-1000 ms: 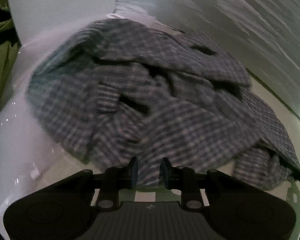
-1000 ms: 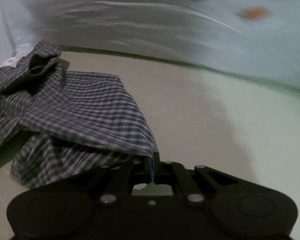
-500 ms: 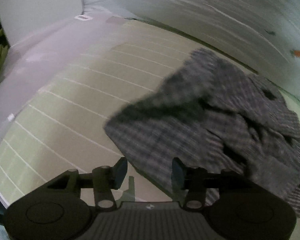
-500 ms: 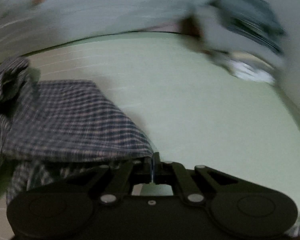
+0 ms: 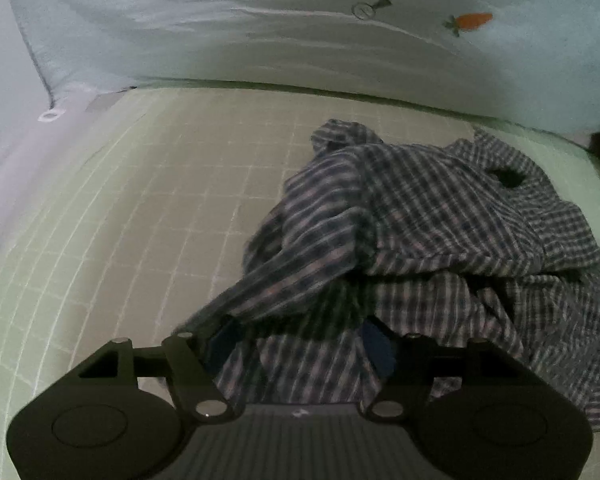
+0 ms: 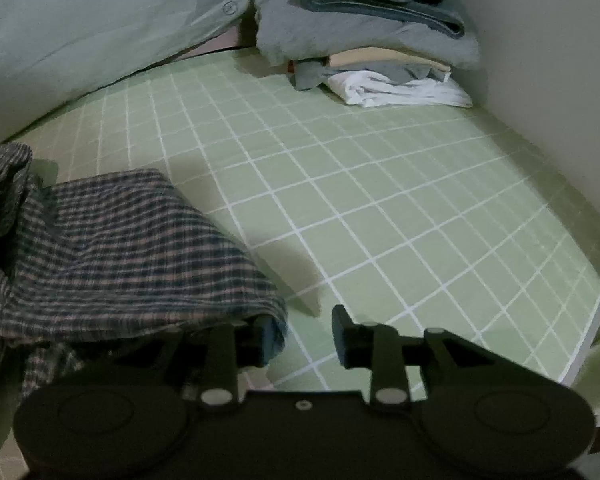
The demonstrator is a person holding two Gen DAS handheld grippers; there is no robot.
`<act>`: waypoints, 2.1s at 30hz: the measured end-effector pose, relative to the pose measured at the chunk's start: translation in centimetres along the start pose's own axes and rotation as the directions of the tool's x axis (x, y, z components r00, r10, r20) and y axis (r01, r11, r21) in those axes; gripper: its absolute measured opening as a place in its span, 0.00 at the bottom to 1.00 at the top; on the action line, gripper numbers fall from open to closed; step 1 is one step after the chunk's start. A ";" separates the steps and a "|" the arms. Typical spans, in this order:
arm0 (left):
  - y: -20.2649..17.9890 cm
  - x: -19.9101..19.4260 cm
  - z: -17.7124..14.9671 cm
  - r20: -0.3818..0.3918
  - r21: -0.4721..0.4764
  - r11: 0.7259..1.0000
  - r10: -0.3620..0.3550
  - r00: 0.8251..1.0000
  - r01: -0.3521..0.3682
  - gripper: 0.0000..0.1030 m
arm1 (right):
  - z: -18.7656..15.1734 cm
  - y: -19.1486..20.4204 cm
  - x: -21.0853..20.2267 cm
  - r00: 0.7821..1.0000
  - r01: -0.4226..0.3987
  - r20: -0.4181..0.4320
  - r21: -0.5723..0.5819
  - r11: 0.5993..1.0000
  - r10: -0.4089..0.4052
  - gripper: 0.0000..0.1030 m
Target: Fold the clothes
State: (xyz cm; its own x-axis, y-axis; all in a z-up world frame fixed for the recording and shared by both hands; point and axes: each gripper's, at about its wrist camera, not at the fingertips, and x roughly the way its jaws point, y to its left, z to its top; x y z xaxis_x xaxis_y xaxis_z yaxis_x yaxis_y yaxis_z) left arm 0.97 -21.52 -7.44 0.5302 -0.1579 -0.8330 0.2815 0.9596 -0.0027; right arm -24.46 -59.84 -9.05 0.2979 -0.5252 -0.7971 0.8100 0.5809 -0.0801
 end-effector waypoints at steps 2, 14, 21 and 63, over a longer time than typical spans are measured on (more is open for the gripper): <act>0.2 0.8 0.5 -0.009 -0.023 1.000 -0.012 1.000 0.012 0.55 | 0.0 0.1 0.4 1.000 0.002 -0.007 -0.014 1.000 -0.002 0.32; 9.8 -0.7 3.3 0.086 -0.186 0.978 0.113 0.990 -0.095 0.03 | -0.2 2.9 -0.8 0.999 0.036 -0.001 0.046 0.998 -0.036 0.32; 12.4 -0.6 3.4 0.071 -0.162 0.971 0.188 0.980 -0.175 0.30 | 0.9 5.5 -2.8 0.997 0.037 0.066 0.089 0.995 -0.043 0.51; -3.9 1.0 1.2 0.161 0.456 0.889 -0.033 0.986 -0.044 0.79 | 3.8 11.4 -3.2 0.989 -0.036 0.144 -0.017 0.999 0.038 0.84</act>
State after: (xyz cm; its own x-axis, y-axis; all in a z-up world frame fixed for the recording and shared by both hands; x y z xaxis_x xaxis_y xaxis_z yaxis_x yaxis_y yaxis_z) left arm 1.38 -25.70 -7.60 0.6422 -0.2252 -0.7327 0.5913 0.7539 0.2865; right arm -14.25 -53.92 -5.15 0.3979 -0.5868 -0.7052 0.7899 0.6101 -0.0619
